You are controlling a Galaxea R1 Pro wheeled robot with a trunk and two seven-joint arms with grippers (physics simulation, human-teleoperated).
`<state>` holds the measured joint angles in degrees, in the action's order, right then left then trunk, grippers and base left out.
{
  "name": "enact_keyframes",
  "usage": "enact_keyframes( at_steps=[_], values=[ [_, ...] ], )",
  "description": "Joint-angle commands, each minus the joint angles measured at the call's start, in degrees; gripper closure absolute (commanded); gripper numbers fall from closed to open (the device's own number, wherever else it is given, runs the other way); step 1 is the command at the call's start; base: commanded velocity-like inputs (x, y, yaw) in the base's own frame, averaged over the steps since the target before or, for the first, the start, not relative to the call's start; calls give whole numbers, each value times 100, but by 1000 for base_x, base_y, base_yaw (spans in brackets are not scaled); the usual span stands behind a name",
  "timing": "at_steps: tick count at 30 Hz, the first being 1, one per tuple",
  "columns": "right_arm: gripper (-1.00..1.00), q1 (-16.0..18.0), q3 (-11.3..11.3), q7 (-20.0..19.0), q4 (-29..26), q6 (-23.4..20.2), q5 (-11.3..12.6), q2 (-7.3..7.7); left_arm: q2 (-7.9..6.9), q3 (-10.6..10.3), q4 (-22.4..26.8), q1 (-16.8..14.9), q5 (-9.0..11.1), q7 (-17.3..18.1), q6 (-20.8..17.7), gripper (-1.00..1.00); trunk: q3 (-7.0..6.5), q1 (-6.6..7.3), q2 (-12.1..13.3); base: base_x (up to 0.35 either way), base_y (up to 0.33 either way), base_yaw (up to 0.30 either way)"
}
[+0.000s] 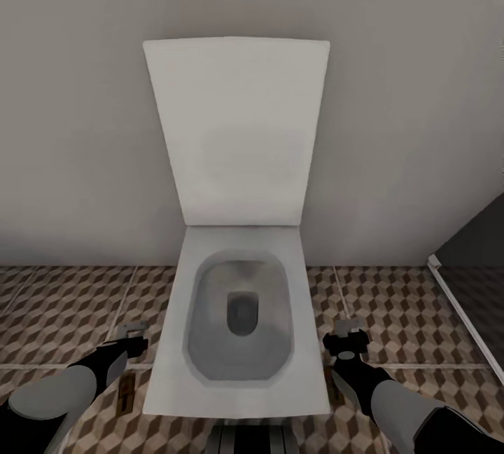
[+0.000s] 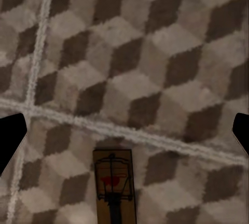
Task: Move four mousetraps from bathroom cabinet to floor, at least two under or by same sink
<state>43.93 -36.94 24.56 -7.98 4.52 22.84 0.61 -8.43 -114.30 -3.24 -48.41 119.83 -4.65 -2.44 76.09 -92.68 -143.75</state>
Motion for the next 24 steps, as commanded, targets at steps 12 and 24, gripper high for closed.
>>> enact_keyframes(
  at_steps=[12, 24],
  values=[
    [-100, 1, -41, 12, -2, 22, 63, 8, -1, -49, 3, -2, 41, -18, -20, -100, -263, 32, 15, 0, 0, 0],
    [-100, 1, -41, 12, -2, 22, 63, 9, -1, -49, -1, -3, 41, -18, -20, -100, -529, 63, 31, 0, 0, 0]
  ],
)
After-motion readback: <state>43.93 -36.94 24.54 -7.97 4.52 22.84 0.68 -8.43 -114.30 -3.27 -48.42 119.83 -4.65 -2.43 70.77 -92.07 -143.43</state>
